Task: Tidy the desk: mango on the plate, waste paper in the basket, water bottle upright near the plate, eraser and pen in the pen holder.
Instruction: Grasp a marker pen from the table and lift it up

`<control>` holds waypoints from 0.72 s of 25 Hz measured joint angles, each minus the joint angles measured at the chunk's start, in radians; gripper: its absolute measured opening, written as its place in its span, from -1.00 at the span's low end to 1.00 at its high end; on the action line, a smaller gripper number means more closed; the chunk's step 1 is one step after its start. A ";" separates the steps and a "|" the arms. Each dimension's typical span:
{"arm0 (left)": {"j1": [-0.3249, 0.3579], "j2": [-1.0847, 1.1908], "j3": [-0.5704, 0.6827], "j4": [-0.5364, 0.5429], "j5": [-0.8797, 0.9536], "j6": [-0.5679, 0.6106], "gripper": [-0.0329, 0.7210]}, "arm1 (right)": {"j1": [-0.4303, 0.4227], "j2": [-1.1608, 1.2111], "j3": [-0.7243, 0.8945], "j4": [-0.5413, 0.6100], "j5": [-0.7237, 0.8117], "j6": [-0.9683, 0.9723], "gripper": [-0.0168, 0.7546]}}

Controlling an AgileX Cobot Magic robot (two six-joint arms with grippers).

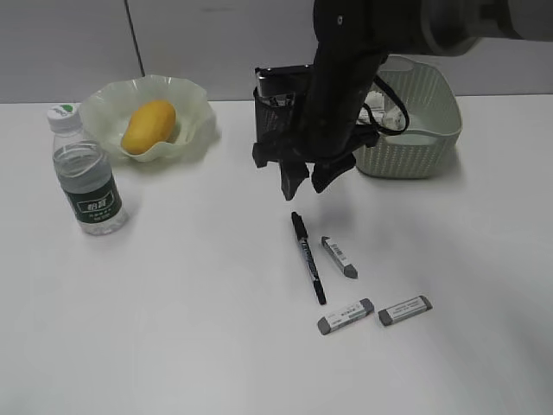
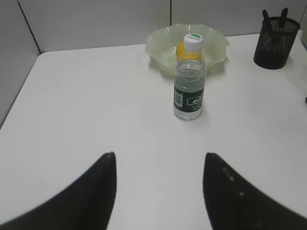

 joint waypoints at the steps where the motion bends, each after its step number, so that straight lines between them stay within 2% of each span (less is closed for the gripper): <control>1: 0.000 -0.001 0.001 0.000 0.002 0.000 0.26 | 0.000 0.006 -0.003 0.000 -0.006 0.000 0.03; 18: 0.000 -0.004 0.031 -0.005 0.052 0.000 0.26 | 0.000 0.068 -0.008 0.004 -0.096 0.004 0.03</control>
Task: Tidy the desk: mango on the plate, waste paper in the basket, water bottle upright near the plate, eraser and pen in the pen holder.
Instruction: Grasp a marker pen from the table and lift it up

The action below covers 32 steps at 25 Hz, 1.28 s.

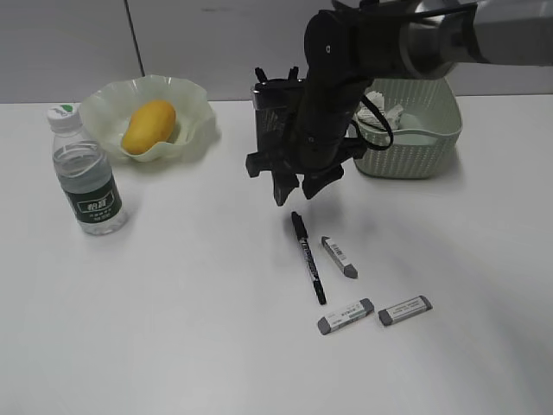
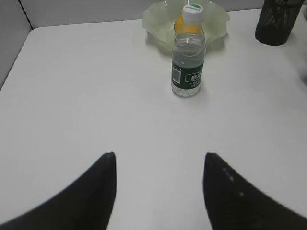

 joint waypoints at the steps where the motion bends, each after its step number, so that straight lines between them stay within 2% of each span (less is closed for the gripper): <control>1: 0.000 0.000 0.000 0.000 0.000 0.000 0.26 | 0.000 0.003 0.000 0.000 -0.001 0.000 0.03; 17: 0.000 0.000 0.000 0.000 0.000 0.000 0.26 | 0.000 0.069 0.000 -0.020 -0.006 0.026 0.03; 28: 0.000 0.000 0.000 0.000 0.000 0.000 0.26 | 0.000 0.069 0.000 -0.040 -0.008 0.032 -0.08; 30: 0.000 0.000 0.000 0.000 0.000 0.000 0.26 | 0.000 0.069 0.000 -0.040 -0.008 0.033 -0.13; 32: 0.000 0.000 0.000 0.000 0.000 0.000 0.26 | 0.000 0.069 0.000 -0.039 -0.008 0.034 -0.31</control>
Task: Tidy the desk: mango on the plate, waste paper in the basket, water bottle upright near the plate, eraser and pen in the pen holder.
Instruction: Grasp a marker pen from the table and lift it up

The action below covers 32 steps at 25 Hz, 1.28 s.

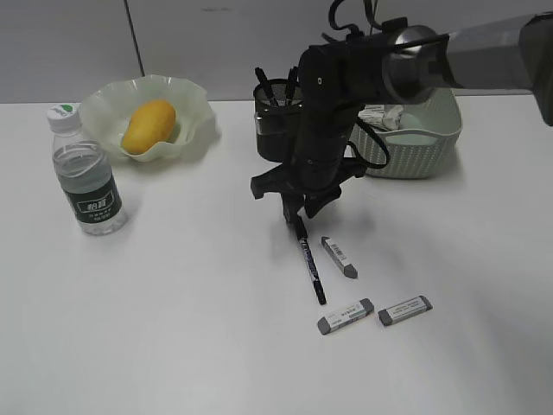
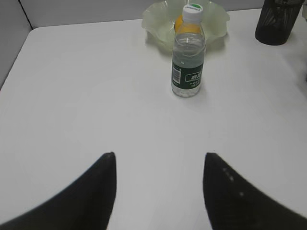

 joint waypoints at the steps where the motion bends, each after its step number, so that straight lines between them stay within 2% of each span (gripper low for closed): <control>1: 0.000 0.000 0.000 0.000 0.000 0.000 0.26 | 0.000 0.001 0.000 0.000 0.000 0.000 -0.44; 3: 0.000 0.000 0.000 0.000 0.000 0.000 0.26 | 0.000 0.006 0.000 0.004 0.000 0.000 -0.61; 7: 0.000 0.000 0.000 0.000 0.000 0.000 0.26 | 0.000 0.013 0.000 0.005 0.001 0.014 -0.59; 9: 0.000 0.000 0.000 0.000 0.000 0.000 0.26 | 0.000 0.013 0.000 0.005 0.004 0.017 -0.52; 14: 0.000 0.000 0.000 0.000 0.000 0.000 0.26 | 0.000 0.013 0.000 0.006 0.006 0.020 -0.03; 16: 0.000 0.000 0.000 0.000 0.000 0.000 0.26 | 0.000 0.013 0.000 0.006 0.006 0.021 0.01; 22: 0.000 0.000 0.000 -0.001 0.000 0.000 0.26 | 0.000 0.013 0.000 0.005 0.005 0.030 -0.24; 32: 0.000 0.000 0.000 -0.002 0.000 0.000 0.26 | -0.003 0.018 0.000 0.003 0.003 0.041 -0.28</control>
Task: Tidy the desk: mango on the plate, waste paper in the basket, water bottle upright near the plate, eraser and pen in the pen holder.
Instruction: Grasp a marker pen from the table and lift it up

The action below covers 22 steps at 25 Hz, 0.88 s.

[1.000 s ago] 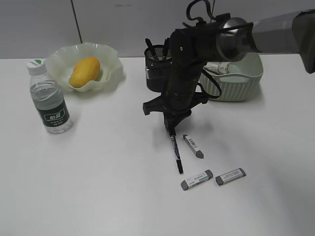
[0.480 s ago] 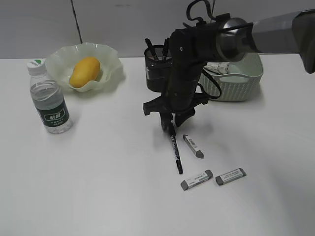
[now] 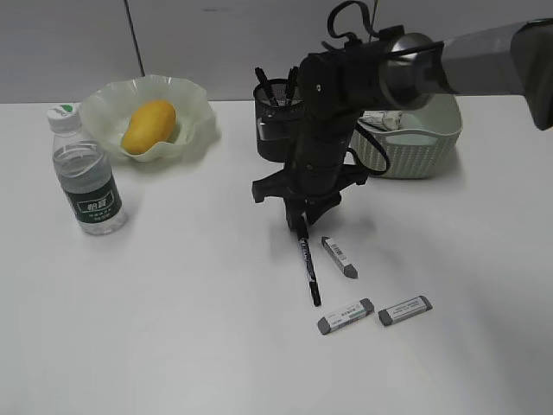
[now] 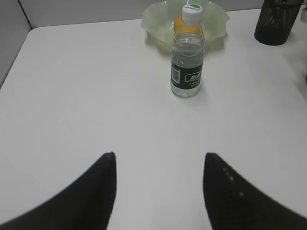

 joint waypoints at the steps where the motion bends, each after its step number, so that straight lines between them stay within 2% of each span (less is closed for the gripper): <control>1: 0.000 0.000 0.000 0.000 0.000 0.000 0.26 | 0.000 0.000 0.000 0.000 0.000 0.000 -0.28; 4: 0.000 0.000 0.000 0.000 0.000 0.000 0.26 | 0.000 0.000 0.000 0.000 0.000 0.001 -0.34; 8: 0.000 0.000 0.000 0.000 0.000 0.000 0.26 | 0.000 0.001 0.000 0.000 0.000 0.002 -0.62; 16: 0.000 0.000 0.000 -0.004 0.000 0.000 0.26 | 0.000 -0.003 -0.001 -0.002 0.000 0.020 -0.64; 17: 0.000 0.000 0.000 -0.004 0.000 0.000 0.26 | 0.000 -0.010 -0.001 -0.002 0.000 0.025 -0.75; 22: 0.000 0.000 0.000 -0.006 0.000 0.000 0.26 | 0.003 -0.115 -0.001 -0.002 -0.036 0.030 -0.75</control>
